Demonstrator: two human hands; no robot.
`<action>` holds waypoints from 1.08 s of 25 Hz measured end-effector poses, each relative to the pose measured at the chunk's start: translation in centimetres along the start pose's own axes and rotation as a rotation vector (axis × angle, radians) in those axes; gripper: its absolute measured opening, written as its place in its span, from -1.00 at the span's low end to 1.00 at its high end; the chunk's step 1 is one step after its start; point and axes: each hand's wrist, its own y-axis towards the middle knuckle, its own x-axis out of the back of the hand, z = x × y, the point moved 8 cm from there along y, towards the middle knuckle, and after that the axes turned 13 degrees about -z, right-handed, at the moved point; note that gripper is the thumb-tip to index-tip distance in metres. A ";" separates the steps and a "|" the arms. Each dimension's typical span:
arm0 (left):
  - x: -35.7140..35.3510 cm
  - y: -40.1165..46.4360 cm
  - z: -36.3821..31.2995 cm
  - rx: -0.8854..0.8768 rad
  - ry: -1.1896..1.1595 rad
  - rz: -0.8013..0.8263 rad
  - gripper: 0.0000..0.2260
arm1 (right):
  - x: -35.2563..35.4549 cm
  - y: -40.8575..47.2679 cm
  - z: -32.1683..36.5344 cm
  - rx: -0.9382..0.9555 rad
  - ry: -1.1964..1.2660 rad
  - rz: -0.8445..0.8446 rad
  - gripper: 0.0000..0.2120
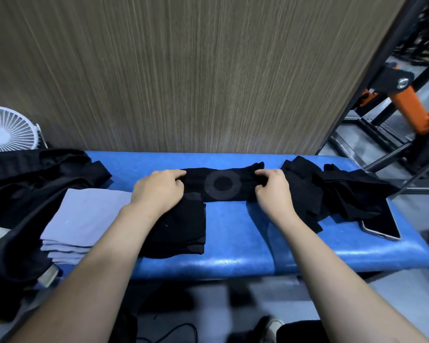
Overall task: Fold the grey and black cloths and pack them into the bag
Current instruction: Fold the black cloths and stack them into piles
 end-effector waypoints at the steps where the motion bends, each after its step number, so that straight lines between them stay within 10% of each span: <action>1: -0.1 0.0 0.0 -0.001 0.019 0.018 -0.66 | 0.5 0.1 0.0 -0.020 0.022 -0.039 -0.57; 18: -2.1 0.0 1.1 -0.030 -0.056 0.147 -0.68 | -4.3 -3.5 9.2 0.379 0.306 0.042 -0.50; 27: -1.6 0.0 2.2 0.022 -0.140 0.115 -0.70 | -10.5 -4.2 8.8 0.151 0.365 0.409 -0.61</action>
